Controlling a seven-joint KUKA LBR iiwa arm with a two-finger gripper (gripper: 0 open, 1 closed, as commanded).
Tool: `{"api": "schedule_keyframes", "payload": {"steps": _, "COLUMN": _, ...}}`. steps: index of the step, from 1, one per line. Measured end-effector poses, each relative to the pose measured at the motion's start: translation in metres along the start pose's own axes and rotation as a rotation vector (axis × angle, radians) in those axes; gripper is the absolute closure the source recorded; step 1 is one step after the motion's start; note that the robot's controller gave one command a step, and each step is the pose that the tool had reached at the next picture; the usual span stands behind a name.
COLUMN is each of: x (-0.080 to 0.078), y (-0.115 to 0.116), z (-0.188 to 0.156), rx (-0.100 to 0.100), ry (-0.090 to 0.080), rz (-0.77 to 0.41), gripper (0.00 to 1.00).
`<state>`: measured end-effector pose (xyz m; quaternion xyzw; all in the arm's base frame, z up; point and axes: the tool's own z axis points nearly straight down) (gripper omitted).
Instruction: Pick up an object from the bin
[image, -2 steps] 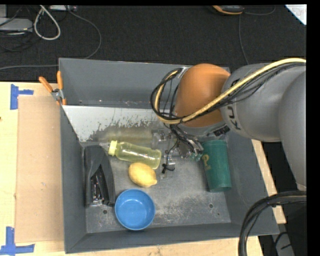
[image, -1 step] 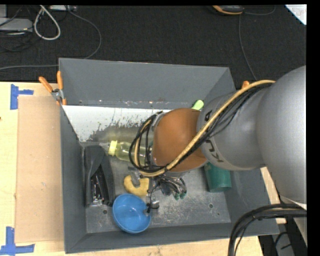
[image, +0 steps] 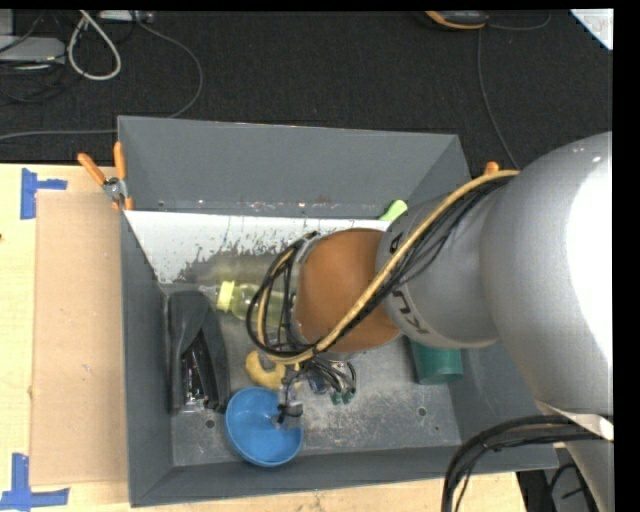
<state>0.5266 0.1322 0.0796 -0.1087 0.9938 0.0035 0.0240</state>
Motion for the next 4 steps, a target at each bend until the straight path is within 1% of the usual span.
{"api": "schedule_keyframes", "payload": {"steps": 1, "x": 0.002, "y": 0.042, "z": 0.01, "rx": -0.007, "ry": 0.042, "rz": -0.245, "gripper": 1.0}}
{"api": "schedule_keyframes", "payload": {"steps": 3, "x": 0.002, "y": 0.042, "z": 0.009, "rx": -0.007, "ry": 0.042, "rz": -0.244, "gripper": 1.0}}
{"api": "schedule_keyframes", "payload": {"steps": 4, "x": 0.003, "y": 0.042, "z": -0.009, "rx": -0.007, "ry": 0.048, "rz": -0.244, "gripper": 1.0}}
